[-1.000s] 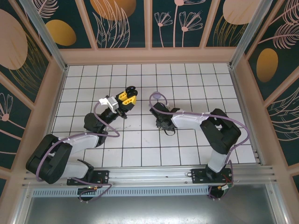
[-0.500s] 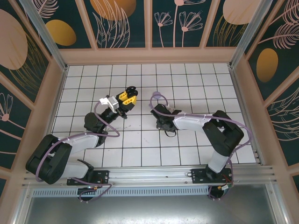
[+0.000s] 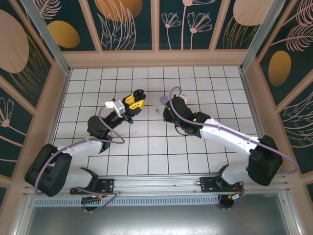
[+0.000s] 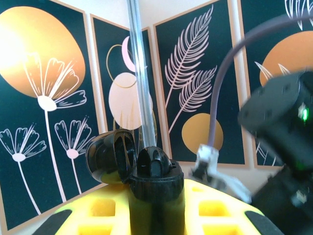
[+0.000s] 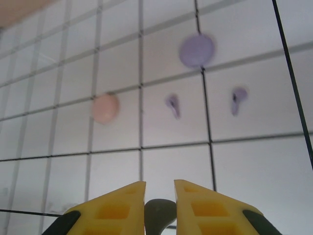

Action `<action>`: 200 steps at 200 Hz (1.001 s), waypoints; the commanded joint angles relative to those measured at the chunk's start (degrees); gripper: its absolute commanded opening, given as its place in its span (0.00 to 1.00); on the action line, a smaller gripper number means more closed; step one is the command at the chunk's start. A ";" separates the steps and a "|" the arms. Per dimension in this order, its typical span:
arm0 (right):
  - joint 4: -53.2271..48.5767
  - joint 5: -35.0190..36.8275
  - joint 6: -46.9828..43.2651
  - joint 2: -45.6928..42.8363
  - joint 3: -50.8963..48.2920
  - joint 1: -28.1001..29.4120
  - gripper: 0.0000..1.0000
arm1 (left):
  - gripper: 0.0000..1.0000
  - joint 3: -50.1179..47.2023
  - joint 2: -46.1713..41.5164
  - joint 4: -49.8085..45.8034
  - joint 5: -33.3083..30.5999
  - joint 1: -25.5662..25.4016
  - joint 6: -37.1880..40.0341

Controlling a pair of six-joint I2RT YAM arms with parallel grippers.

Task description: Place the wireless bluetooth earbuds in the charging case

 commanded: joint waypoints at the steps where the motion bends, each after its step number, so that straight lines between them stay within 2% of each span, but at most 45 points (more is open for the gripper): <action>1: 3.13 2.28 -7.81 -3.95 5.61 0.22 0.20 | 0.00 2.22 -1.33 -1.47 2.43 -0.27 1.94; 54: 8.94 -1.22 -17.72 -7.29 14.82 0.22 0.20 | 0.00 5.00 -0.57 -4.73 4.93 -0.27 2.88; 115: 13.79 -6.61 -19.88 -6.83 18.69 1.14 0.20 | 0.00 7.78 2.53 -5.18 5.46 -0.45 3.91; 165: 18.14 -2.96 -17.93 -5.91 15.98 4.82 0.19 | 0.00 8.08 5.08 -2.32 1.47 -0.80 5.43; 200: 20.35 3.51 -15.30 -5.65 13.99 6.63 0.19 | 0.00 8.18 5.72 -0.40 0.37 -1.01 4.42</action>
